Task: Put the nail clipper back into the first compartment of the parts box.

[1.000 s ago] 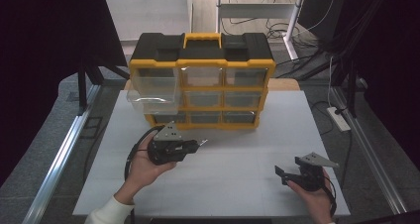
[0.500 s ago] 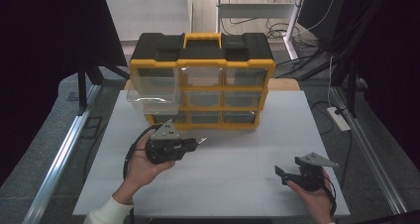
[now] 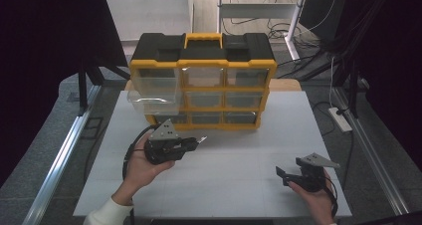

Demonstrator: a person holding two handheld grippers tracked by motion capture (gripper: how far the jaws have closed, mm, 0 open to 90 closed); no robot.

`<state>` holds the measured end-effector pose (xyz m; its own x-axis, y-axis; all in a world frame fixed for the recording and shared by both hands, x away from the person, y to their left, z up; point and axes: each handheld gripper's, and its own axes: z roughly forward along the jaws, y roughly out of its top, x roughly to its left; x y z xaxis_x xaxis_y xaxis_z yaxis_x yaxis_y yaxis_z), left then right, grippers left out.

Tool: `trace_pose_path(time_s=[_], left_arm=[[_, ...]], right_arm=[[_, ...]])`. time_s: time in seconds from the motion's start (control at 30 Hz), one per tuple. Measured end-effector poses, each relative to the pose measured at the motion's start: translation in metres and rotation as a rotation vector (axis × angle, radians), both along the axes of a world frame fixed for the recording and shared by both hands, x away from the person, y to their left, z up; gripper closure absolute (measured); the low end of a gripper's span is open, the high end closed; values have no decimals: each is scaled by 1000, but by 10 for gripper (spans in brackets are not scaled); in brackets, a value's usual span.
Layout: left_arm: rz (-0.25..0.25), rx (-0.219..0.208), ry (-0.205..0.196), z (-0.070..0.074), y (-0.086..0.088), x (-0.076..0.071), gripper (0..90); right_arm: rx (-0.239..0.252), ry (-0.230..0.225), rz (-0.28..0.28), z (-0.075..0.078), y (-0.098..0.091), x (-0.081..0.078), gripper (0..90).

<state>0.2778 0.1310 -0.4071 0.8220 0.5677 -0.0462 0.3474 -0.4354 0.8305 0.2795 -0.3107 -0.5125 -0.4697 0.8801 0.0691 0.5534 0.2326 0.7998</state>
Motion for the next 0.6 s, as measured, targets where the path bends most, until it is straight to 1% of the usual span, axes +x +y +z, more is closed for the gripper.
trace_pose_path(time_s=[0.17, 0.6], left_arm=[[-1, 0, -16, 2, 0, -1, 791], [-1, -4, -20, 4, 1, -1, 791]], right_arm=[[-1, -2, -1, 0, 0, 0, 141], [-3, -2, 0, -1, 0, 1, 140]])
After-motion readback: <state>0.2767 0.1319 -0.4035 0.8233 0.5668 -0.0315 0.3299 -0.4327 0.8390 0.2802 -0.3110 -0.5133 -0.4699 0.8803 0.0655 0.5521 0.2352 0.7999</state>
